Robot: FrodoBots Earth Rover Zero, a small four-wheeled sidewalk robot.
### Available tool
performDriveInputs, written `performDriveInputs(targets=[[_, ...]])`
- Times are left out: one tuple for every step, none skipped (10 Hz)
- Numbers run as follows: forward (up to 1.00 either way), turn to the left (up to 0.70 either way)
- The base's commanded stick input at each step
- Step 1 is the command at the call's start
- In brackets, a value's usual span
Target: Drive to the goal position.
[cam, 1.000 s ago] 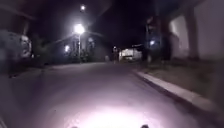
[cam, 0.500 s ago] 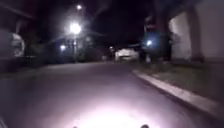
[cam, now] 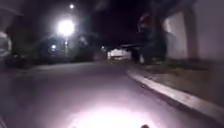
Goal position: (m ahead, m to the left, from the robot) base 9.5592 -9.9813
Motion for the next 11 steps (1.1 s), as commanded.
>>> performDriveInputs(targets=[[0.70, 0.00], [0.70, 0.00], [0.70, 0.00], [0.70, 0.00], [0.70, 0.00], [0.70, 0.00], [0.70, 0.00], [0.70, 0.00], [0.70, 0.00], [0.70, 0.00], [0.70, 0.00]])
